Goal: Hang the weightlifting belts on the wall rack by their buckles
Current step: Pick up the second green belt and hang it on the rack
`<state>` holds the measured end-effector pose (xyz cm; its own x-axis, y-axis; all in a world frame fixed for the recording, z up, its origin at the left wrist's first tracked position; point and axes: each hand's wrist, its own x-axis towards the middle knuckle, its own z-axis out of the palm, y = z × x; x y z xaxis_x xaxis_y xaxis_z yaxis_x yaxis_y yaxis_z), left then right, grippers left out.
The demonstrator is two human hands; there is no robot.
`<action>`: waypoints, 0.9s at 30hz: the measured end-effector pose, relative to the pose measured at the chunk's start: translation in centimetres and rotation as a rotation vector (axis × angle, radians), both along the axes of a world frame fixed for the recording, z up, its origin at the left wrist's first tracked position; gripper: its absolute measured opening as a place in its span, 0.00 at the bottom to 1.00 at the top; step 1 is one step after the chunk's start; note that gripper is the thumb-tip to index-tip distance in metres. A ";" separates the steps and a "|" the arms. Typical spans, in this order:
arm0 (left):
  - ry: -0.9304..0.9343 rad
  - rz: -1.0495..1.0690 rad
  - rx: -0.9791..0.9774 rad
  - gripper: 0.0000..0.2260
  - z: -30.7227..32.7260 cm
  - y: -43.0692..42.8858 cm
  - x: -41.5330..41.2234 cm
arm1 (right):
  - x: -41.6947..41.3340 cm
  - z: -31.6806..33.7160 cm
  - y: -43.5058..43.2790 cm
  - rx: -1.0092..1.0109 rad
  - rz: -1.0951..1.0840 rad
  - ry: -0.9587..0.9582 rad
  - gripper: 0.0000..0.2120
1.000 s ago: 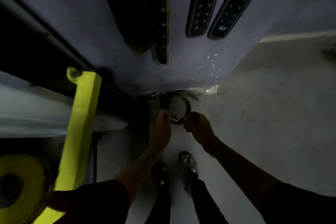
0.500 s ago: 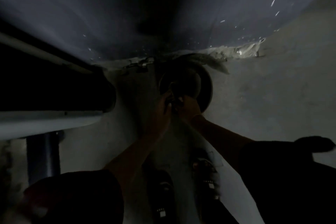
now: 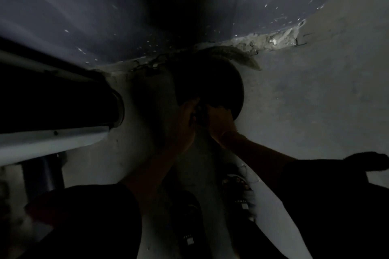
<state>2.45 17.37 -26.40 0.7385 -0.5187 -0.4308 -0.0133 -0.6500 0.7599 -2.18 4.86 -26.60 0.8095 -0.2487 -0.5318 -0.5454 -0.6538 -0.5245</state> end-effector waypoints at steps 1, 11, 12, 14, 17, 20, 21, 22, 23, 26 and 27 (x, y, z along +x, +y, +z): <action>-0.005 -0.021 -0.004 0.24 1.2 -0.3 -0.1 | -0.4 1.3 -0.4 -0.031 0.051 0.013 0.18; -0.391 -0.416 0.193 0.21 18.2 -4.3 -1.3 | -5.2 21.4 -3.7 -0.193 0.067 -0.131 0.13; -0.448 -0.442 0.198 0.20 20.7 -4.8 -1.4 | -5.6 23.8 -3.9 -0.207 0.048 -0.170 0.14; -0.560 -0.532 0.179 0.19 25.8 -5.3 -1.5 | -6.6 28.8 -4.5 -0.231 0.010 -0.239 0.16; -0.622 -0.656 0.074 0.17 33.6 -5.5 -1.8 | -8.2 37.3 -5.0 -0.257 -0.002 -0.184 0.11; -0.569 -0.655 0.016 0.16 42.6 -5.4 -2.7 | -9.2 45.7 -5.4 -0.217 -0.101 -0.190 0.14; -0.528 -0.632 0.007 0.16 45.8 -5.4 -3.2 | -9.4 48.7 -5.4 -0.213 -0.110 -0.194 0.13; -0.487 -0.606 0.005 0.14 48.8 -5.5 -3.8 | -9.6 51.6 -5.4 -0.228 -0.099 -0.211 0.11; -0.450 -0.574 -0.011 0.11 51.6 -5.6 -4.4 | -9.8 54.4 -5.5 -0.256 -0.077 -0.229 0.10; -0.397 -0.442 -0.018 0.05 58.7 -5.3 -5.9 | -10.8 62.5 -5.9 -0.353 0.020 -0.310 0.12; -0.398 -0.415 -0.005 0.04 60.9 -5.2 -6.3 | -11.1 65.0 -6.0 -0.370 0.044 -0.345 0.12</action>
